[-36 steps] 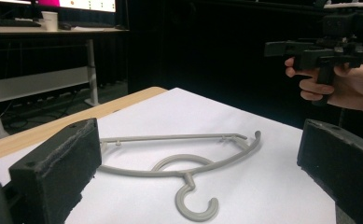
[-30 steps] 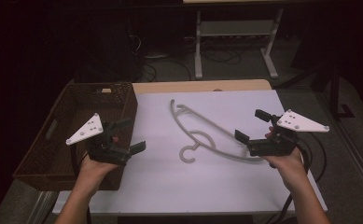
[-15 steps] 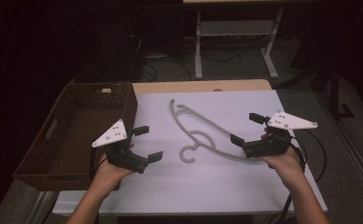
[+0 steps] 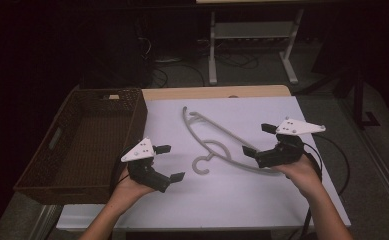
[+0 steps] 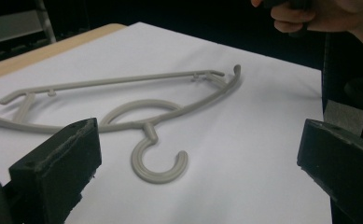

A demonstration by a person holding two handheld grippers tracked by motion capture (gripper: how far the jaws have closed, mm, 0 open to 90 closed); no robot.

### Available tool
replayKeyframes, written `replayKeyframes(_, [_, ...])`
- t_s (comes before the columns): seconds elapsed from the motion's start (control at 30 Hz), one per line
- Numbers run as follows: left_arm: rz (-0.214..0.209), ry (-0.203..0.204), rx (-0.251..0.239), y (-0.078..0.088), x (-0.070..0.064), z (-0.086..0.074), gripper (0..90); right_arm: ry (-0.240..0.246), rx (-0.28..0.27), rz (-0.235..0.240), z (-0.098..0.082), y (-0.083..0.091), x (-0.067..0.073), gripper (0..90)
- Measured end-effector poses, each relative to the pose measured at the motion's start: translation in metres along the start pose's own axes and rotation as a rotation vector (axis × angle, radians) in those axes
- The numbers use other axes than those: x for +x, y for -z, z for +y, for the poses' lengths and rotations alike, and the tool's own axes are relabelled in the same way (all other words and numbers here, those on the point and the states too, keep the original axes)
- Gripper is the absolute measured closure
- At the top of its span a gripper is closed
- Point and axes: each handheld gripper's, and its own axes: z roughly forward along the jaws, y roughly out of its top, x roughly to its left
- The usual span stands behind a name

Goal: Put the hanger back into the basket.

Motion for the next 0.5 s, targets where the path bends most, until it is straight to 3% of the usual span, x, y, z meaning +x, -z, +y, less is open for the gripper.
replayKeyframes(0.17, [-0.014,-0.004,0.027,-0.005,0.000,-0.007,0.0,0.012,0.037,0.030,-0.001,-0.009,-0.002,4.9])
replayKeyframes(0.5, [-0.020,0.000,0.032,-0.006,-0.001,-0.012,0.0,0.010,0.107,0.064,-0.003,-0.026,-0.003,10.0])
